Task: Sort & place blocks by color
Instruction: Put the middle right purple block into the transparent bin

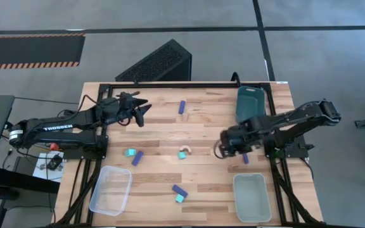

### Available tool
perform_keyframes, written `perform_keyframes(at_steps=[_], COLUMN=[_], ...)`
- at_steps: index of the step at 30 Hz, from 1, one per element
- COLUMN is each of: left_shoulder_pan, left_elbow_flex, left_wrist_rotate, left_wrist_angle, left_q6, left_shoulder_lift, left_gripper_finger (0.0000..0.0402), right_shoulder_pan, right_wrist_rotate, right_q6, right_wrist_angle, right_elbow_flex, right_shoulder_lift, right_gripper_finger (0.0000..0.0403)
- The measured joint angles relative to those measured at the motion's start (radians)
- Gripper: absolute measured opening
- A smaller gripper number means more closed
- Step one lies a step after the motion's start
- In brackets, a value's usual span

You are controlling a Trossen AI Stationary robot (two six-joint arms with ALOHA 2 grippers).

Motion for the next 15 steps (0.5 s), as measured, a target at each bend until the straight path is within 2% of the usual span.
perform_keyframes(at_steps=[2, 4, 7, 11, 15], left_shoulder_pan=[0.000, 0.000, 0.000, -0.001, -0.025], left_elbow_flex=[0.000, 0.000, 0.000, 0.000, 0.000], left_wrist_rotate=[0.048, 0.112, 0.183, 0.167, 0.128], left_wrist_angle=[0.000, -0.001, -0.005, -0.006, 0.013], left_q6=[0.036, 0.063, 0.072, -0.026, -0.052], left_shoulder_lift=[0.000, 0.000, 0.000, 0.000, 0.000], left_gripper_finger=[0.0143, 0.0143, 0.0143, 0.0143, 0.0143], right_shoulder_pan=[0.048, 0.094, 0.144, 0.132, 0.086], right_wrist_rotate=[0.001, -0.017, -0.018, -0.018, 0.006], right_q6=[0.099, 0.171, 0.199, 0.168, 0.133], right_wrist_angle=[-0.081, -0.089, -0.087, -0.083, -0.039], right_elbow_flex=[-0.014, -0.026, -0.052, -0.124, -0.197], right_shoulder_lift=[0.001, 0.000, 0.001, 0.020, 0.018], right_gripper_finger=[0.0219, 0.0216, 0.0214, 0.0216, 0.0217])
